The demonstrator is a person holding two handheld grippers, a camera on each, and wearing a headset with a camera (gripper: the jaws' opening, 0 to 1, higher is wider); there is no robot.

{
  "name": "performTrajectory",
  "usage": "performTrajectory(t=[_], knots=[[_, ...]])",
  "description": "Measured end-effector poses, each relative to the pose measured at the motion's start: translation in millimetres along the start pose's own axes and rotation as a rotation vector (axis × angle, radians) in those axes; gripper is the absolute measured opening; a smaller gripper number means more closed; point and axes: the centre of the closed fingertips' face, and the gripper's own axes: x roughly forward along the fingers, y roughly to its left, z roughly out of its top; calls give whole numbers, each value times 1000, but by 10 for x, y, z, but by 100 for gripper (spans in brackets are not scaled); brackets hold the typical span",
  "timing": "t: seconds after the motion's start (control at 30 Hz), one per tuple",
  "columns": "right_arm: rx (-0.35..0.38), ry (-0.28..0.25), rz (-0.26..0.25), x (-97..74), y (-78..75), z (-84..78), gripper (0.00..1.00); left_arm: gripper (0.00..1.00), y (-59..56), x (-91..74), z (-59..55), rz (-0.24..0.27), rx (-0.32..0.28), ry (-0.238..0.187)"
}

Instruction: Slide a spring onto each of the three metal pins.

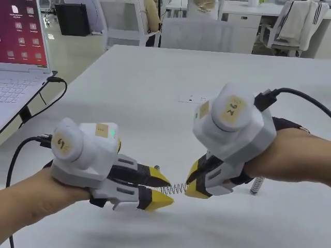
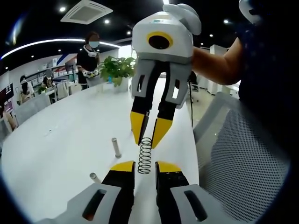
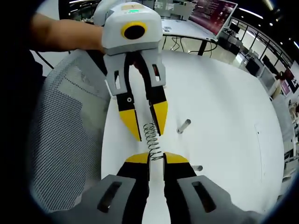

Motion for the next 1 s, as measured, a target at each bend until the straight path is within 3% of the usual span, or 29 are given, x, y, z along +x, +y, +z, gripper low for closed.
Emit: performTrajectory(t=[0.17, 1.0], knots=[[0, 0, 0, 6, 0, 2, 8, 3, 14, 4, -8, 1, 11, 0], [-15, 1, 21, 53, 35, -12, 11, 1, -41, -9, -11, -13, 40, -9]])
